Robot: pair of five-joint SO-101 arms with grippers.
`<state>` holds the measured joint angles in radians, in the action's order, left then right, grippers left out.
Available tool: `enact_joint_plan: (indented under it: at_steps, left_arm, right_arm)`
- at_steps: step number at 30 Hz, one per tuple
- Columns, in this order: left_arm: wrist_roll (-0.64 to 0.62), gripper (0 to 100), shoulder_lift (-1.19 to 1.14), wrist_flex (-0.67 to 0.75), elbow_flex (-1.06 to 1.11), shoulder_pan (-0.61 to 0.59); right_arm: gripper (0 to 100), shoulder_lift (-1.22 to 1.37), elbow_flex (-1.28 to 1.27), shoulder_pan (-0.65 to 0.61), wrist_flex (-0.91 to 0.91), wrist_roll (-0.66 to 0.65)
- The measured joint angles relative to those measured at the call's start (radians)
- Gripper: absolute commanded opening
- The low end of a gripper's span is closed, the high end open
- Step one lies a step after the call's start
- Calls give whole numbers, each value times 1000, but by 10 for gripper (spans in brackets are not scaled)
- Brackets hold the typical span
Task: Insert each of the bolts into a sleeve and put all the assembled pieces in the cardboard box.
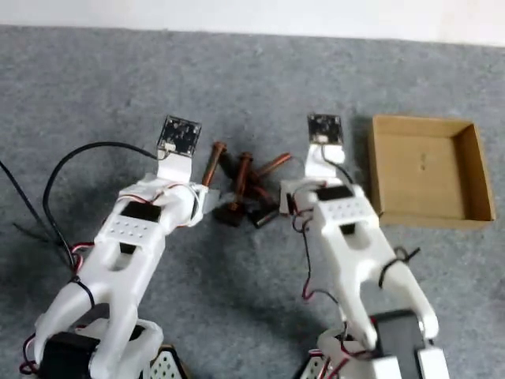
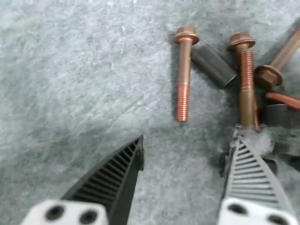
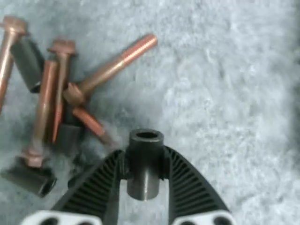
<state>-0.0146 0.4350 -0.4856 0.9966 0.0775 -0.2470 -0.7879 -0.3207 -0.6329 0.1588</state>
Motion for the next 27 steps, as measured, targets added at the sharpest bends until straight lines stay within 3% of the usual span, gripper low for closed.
enact_joint_plan:
  at_steps: [6, 13, 20, 27]
  left_arm:
    - [0, 278, -147, 51, -44, 2]
    - [0, 278, -390, 31, -245, 130]
    - [0, 278, -411, 35, -365, 141]
    - [0, 278, -531, 144, -423, 143]
  right_arm:
    - [5, -101, -92, 0, 3, 0]
    - [5, -129, -127, 0, 6, 0]
    - [5, -129, -127, -2, 6, 0]
    - [5, -129, -127, -2, 6, 0]
